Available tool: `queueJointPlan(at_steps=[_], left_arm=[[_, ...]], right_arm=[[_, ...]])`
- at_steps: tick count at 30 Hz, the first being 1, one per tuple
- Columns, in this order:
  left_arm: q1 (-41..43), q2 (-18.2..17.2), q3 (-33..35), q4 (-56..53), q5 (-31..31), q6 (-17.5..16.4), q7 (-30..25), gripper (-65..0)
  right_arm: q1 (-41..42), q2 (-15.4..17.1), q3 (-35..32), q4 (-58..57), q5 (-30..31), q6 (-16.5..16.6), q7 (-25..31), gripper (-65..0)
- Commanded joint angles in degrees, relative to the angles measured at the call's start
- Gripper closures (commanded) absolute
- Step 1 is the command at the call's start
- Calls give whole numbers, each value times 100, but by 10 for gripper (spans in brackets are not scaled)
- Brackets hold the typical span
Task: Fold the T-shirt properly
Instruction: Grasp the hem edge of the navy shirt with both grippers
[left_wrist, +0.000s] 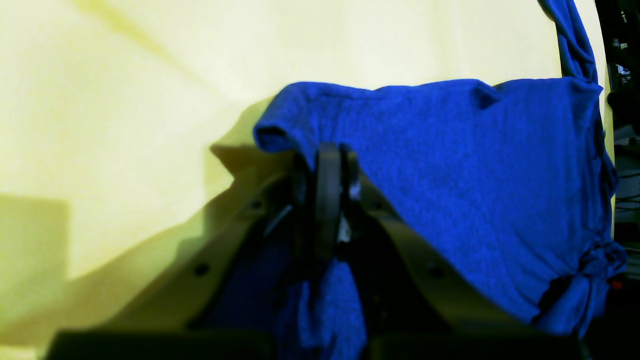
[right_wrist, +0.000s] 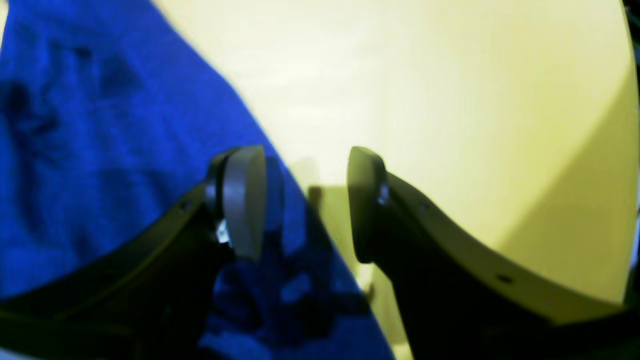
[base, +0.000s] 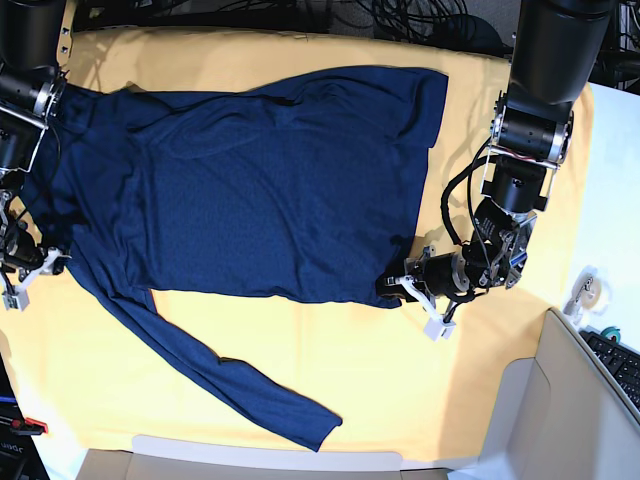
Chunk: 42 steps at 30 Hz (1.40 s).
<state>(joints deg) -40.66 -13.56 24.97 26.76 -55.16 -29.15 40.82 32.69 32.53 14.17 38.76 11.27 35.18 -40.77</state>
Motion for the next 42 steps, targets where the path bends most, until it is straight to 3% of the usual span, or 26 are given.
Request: queueJointPlan(at_steps=[1, 11, 16, 30, 35, 42], left_arm=[[-105, -28, -5, 18, 210, 106, 125, 0], [-105, -28, -5, 18, 210, 106, 125, 0], [-105, -28, -5, 18, 210, 106, 125, 0], [-114, -28, -5, 18, 210, 106, 125, 0], [-131, -28, -5, 18, 210, 106, 125, 0], [-131, -28, -5, 18, 210, 106, 125, 0]], right_arm=[[112, 127, 11, 5, 38, -6, 161, -268], [-20, -49, 11, 5, 38, 21, 187, -268], [-117, -172, 11, 23, 38, 443, 179, -268], [-170, -242, 46, 75, 56, 451, 179, -268], [-372, -234, 64, 638, 56, 443, 187, -268], [-513, -357, 908, 770, 56, 434, 170, -268]])
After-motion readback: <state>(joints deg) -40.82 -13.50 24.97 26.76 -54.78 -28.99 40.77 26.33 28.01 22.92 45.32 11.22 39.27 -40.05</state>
